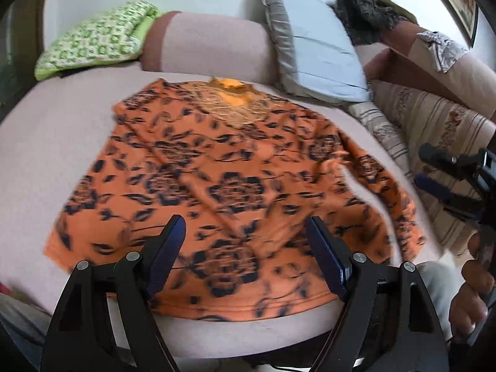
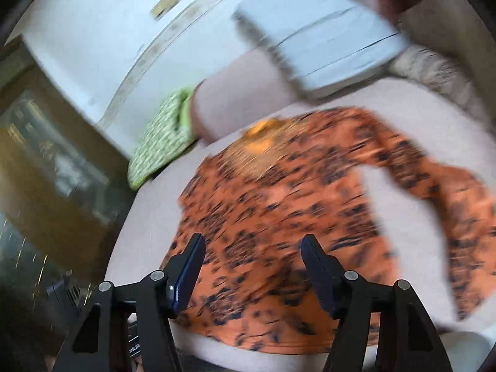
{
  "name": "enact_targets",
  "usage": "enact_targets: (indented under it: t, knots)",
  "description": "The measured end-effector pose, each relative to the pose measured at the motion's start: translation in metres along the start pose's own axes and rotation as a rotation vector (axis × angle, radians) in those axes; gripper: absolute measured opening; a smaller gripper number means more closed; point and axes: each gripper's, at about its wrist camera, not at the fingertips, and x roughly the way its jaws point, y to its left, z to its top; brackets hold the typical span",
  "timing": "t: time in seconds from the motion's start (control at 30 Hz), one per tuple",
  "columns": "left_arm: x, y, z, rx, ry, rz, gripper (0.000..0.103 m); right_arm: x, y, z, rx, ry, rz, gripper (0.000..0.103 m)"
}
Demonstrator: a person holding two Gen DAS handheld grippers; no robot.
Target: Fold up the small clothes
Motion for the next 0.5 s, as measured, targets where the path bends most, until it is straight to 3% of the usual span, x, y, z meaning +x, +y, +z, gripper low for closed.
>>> enact_targets:
  t: [0.2,0.37,0.5]
  knots:
    - [0.017,-0.049,0.021,0.01,0.05,-0.118,0.081,-0.046,-0.087,0.032,0.143,0.0,-0.145,0.063]
    - [0.024,-0.077,0.026,0.037,0.074,-0.157,0.08,-0.047,-0.177,0.043,0.251,0.123,-0.346,0.063]
    - [0.025,-0.082,0.027,0.035,0.079,-0.152,0.081,-0.035,-0.233,0.041,0.344,0.191,-0.35,0.063]
